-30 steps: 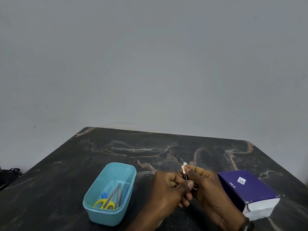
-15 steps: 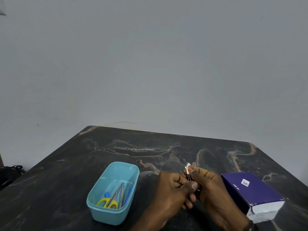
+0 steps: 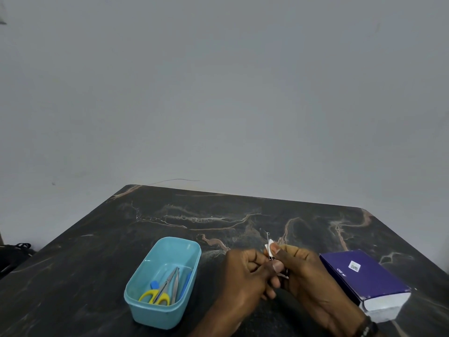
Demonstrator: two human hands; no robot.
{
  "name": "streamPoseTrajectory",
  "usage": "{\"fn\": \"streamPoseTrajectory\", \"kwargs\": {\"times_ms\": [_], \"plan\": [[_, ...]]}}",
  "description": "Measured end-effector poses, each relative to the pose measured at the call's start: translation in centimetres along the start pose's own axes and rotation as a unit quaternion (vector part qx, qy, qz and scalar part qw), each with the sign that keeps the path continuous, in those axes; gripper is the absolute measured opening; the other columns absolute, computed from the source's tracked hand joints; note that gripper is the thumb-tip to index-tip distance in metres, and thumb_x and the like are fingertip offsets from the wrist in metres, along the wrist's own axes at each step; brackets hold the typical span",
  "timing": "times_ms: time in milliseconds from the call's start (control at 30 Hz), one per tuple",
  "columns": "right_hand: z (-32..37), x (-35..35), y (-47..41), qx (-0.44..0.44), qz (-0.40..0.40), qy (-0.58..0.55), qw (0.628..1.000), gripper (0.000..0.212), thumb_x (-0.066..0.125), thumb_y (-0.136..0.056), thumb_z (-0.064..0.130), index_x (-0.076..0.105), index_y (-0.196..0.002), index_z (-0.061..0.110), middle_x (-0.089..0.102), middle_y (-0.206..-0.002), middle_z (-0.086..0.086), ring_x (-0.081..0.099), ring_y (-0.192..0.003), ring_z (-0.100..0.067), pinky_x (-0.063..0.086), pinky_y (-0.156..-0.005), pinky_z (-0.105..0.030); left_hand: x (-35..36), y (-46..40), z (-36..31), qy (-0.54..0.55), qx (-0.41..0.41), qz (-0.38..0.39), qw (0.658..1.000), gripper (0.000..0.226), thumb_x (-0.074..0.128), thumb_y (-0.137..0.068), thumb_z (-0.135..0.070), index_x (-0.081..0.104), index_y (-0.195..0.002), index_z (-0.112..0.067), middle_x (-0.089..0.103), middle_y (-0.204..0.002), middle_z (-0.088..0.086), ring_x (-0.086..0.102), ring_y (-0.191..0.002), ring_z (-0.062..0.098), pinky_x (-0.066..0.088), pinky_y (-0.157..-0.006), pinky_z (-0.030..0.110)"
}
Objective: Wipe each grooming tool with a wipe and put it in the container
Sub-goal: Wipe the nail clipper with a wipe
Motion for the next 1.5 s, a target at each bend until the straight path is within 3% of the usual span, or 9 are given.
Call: {"fn": "streamPoseTrajectory", "kwargs": {"times_ms": [200,333,433,600,967,1067,1167,1300,1500], "plan": [[0.2,-0.5,0.1,-0.037,-0.056,0.006,0.998,0.031,0.066,-0.08,0.026,0.07,-0.083,-0.005,0.067,-0.075,-0.023,0.062,-0.064,-0.029,0.052,-0.059,-0.033,-0.1,0.0,-0.1,-0.033,0.009,0.061,0.998,0.015,0.079,-0.078,-0.013,0.069,-0.068,-0.009,0.071,-0.062,0.013,0.059,-0.043,0.015,0.046,-0.045,0.023],[0.1,-0.6,0.0,-0.046,-0.067,0.033,0.996,0.03,0.067,-0.078,0.029,0.074,-0.082,-0.001,0.068,-0.081,-0.025,0.061,-0.063,-0.026,0.051,-0.061,-0.033,-0.4,0.1,-0.1,-0.109,0.05,0.008,0.993,0.015,0.08,-0.076,-0.018,0.071,-0.068,-0.009,0.073,-0.062,0.007,0.064,-0.048,0.012,0.053,-0.05,0.026],[0.2,-0.3,0.2,-0.071,-0.078,0.093,0.99,0.026,0.068,-0.078,0.026,0.077,-0.083,0.002,0.07,-0.085,-0.028,0.058,-0.069,-0.026,0.047,-0.063,-0.035,-1.2,0.1,-0.4,-0.304,0.161,-0.09,0.935,0.015,0.073,-0.071,-0.035,0.07,-0.068,-0.021,0.071,-0.062,-0.011,0.066,-0.056,0.004,0.053,-0.055,0.021],[0.3,0.1,0.3,-0.119,-0.078,0.147,0.979,0.015,0.065,-0.086,0.007,0.078,-0.081,0.001,0.073,-0.068,-0.011,0.06,-0.056,-0.008,0.044,-0.052,-0.017,-1.1,0.0,-0.4,-0.45,0.246,-0.121,0.85,0.016,0.065,-0.069,-0.038,0.061,-0.065,-0.023,0.064,-0.056,-0.006,0.058,-0.051,0.009,0.043,-0.05,0.023],[0.3,0.4,0.2,-0.112,-0.069,0.172,0.976,0.016,0.063,-0.086,0.006,0.077,-0.078,0.003,0.073,-0.064,-0.006,0.062,-0.053,-0.004,0.045,-0.051,-0.013,-1.3,0.0,-0.6,-0.514,0.302,-0.115,0.794,0.023,0.074,-0.048,-0.026,0.052,-0.054,-0.025,0.051,-0.044,-0.009,0.045,-0.038,0.005,0.025,-0.045,0.017],[0.3,0.2,0.1,-0.125,-0.103,0.162,0.974,0.018,0.064,-0.087,0.003,0.076,-0.075,0.0,0.073,-0.063,-0.008,0.061,-0.05,-0.002,0.045,-0.049,-0.011,-0.8,0.0,-0.2,-0.529,0.307,-0.091,0.786,0.013,0.065,-0.051,-0.03,0.054,-0.053,-0.024,0.053,-0.045,-0.01,0.047,-0.039,0.003,0.031,-0.042,0.019],[0.2,-0.4,0.0,-0.131,-0.135,0.15,0.971,0.018,0.065,-0.088,0.009,0.078,-0.076,0.005,0.074,-0.068,-0.011,0.061,-0.056,-0.009,0.045,-0.05,-0.017,-0.2,0.0,0.4,-0.519,0.31,-0.06,0.794,0.009,0.047,-0.06,-0.03,0.052,-0.057,-0.023,0.054,-0.049,-0.007,0.049,-0.042,0.007,0.037,-0.04,0.019],[0.1,-0.4,-0.2,-0.114,-0.114,0.138,0.977,0.018,0.07,-0.081,0.022,0.079,-0.077,0.007,0.072,-0.075,-0.024,0.052,-0.066,-0.027,0.04,-0.056,-0.029,-0.5,-0.2,0.2,-0.493,0.304,-0.069,0.812,0.011,0.053,-0.072,-0.029,0.056,-0.064,-0.023,0.057,-0.054,-0.006,0.051,-0.047,0.006,0.035,-0.046,0.021],[-0.2,-0.9,-0.5,-0.08,-0.105,0.066,0.989,0.031,0.072,-0.069,0.029,0.076,-0.081,0.0,0.067,-0.08,-0.032,0.056,-0.072,-0.032,0.043,-0.07,-0.041,-0.6,-0.2,0.1,-0.231,0.161,-0.051,0.958,0.014,0.07,-0.078,-0.028,0.065,-0.071,-0.017,0.071,-0.063,-0.005,0.064,-0.053,0.006,0.051,-0.056,0.024]]}}
Point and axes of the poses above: each hand's wrist, its own y-axis away from the middle knuckle, its own x-axis out of the palm, z = x × y, the point moved 3 cm from there along -y, towards the middle knuckle
